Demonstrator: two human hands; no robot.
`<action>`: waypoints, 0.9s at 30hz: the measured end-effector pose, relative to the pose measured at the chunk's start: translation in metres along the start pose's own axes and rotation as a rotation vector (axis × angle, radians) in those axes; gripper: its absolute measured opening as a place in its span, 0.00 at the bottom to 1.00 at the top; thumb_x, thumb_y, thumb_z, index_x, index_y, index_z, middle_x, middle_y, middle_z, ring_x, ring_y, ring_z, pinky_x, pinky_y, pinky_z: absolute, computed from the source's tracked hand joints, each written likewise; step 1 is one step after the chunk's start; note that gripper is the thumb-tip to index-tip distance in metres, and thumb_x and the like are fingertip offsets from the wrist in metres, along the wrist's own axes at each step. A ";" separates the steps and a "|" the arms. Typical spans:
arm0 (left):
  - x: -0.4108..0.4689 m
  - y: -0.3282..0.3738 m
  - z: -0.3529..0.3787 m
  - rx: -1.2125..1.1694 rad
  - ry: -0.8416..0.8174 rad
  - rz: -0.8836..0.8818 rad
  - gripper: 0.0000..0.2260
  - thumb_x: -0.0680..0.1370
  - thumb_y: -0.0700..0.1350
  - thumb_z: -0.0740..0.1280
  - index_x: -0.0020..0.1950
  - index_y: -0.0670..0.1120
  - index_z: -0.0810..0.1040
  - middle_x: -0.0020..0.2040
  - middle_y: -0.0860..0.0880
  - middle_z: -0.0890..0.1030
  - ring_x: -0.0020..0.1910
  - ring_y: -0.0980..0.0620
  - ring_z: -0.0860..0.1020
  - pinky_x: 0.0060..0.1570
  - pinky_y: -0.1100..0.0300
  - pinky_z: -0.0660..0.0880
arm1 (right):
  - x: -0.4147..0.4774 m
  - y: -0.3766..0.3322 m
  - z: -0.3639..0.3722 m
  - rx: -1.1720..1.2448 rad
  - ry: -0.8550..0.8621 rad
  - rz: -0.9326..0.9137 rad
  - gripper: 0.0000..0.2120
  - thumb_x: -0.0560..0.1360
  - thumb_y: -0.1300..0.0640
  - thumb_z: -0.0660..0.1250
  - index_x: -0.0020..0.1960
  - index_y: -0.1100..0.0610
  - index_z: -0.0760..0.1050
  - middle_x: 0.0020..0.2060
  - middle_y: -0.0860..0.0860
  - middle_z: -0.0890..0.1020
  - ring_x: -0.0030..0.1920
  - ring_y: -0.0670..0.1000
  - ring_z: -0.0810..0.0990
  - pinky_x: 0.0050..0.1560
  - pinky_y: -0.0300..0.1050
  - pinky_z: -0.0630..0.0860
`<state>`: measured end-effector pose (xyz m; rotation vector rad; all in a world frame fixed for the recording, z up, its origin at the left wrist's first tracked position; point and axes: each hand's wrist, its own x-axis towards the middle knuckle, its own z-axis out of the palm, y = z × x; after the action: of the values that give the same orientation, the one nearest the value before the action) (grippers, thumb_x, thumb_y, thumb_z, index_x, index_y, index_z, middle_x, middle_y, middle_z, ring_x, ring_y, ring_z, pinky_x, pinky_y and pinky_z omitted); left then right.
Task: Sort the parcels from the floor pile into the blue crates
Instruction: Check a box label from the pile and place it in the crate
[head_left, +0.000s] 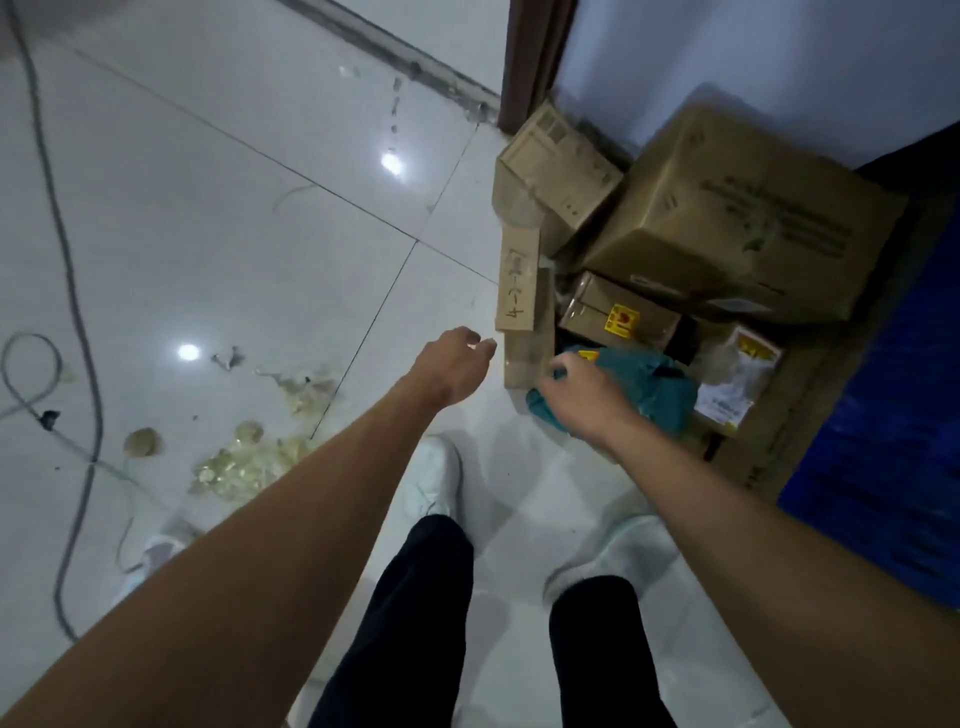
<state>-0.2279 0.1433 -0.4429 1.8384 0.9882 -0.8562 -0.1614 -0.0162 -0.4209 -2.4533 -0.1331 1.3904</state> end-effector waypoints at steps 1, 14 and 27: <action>0.015 -0.005 0.004 -0.015 0.005 0.005 0.23 0.84 0.55 0.57 0.75 0.44 0.70 0.73 0.45 0.74 0.70 0.43 0.72 0.69 0.50 0.69 | 0.015 0.002 0.008 0.032 -0.004 0.011 0.19 0.80 0.42 0.60 0.67 0.49 0.73 0.60 0.51 0.80 0.57 0.56 0.79 0.58 0.58 0.79; 0.108 -0.009 0.044 -0.167 0.026 0.136 0.19 0.84 0.53 0.55 0.72 0.52 0.76 0.70 0.48 0.78 0.69 0.43 0.74 0.70 0.47 0.70 | 0.124 -0.005 0.031 0.331 0.047 0.008 0.31 0.80 0.44 0.60 0.81 0.41 0.54 0.76 0.48 0.68 0.72 0.57 0.70 0.69 0.61 0.71; 0.030 0.009 0.030 -0.214 0.075 0.013 0.19 0.82 0.57 0.62 0.53 0.45 0.86 0.52 0.46 0.86 0.54 0.46 0.82 0.58 0.49 0.78 | 0.038 0.003 0.005 0.409 -0.033 0.074 0.24 0.81 0.46 0.61 0.77 0.46 0.66 0.68 0.49 0.76 0.61 0.52 0.75 0.59 0.50 0.74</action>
<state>-0.2111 0.1217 -0.4769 1.7020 1.0708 -0.6513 -0.1458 -0.0092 -0.4551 -2.1149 0.2165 1.3337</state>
